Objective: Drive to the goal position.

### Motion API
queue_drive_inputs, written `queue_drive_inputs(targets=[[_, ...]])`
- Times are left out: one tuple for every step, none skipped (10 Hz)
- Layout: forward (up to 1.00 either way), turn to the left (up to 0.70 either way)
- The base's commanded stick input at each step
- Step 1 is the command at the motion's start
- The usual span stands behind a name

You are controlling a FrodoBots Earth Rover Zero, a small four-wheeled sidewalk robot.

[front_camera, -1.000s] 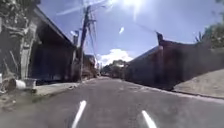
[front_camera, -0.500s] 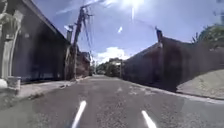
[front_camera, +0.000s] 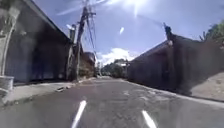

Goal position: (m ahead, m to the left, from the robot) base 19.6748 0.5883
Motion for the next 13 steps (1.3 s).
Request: queue_drive_inputs(targets=[[1.0,0.0],[1.0,0.0],[1.0,0.0],[1.0,0.0],[1.0,0.03],[1.0,0.08],[1.0,0.15],[1.0,0.21],[1.0,0.01],[1.0,-0.4],[1.0,-0.4],[1.0,-0.4],[1.0,-0.11]])
